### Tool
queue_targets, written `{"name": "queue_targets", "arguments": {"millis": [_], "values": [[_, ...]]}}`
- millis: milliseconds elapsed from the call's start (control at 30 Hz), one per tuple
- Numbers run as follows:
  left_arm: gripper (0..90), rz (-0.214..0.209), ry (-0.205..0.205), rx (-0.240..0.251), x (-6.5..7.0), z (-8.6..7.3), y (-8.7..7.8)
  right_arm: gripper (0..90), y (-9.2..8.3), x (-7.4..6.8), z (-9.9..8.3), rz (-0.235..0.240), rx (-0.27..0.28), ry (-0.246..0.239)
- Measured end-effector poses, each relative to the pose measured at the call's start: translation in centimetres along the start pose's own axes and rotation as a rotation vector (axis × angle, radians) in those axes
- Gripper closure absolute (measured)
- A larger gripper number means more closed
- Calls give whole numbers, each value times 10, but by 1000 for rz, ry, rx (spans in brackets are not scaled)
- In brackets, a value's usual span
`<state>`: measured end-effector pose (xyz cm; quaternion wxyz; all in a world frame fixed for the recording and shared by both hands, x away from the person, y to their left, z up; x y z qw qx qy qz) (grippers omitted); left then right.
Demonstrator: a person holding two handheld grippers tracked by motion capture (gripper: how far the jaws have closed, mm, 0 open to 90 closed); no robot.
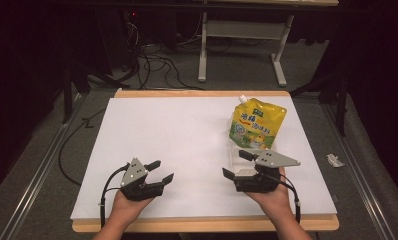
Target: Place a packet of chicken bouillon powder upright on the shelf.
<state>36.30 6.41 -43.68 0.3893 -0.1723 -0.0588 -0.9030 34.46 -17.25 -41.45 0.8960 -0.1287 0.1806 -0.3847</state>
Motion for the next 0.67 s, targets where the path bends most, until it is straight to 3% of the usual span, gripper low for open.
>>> {"name": "queue_targets", "arguments": {"millis": [233,433,667], "values": [[354,-1,18,-33,1,-9,6,173,11,-11,-37,34,-89,-26],[352,3,12,-38,2,-10,8,177,7,-6,-36,52,-73,10],[351,3,11,-43,1,-11,8,181,7,-4,-37,49,-75,2]]}}
Point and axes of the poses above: each handheld gripper's, and its own axes: y roughly forward along the jaws, z roughly out of its top, x roughly to its right, the point moved 6 cm from there along y, roughly forward along the jaws, and after that the axes turned 8 degrees about y, right-handed, at the moved point
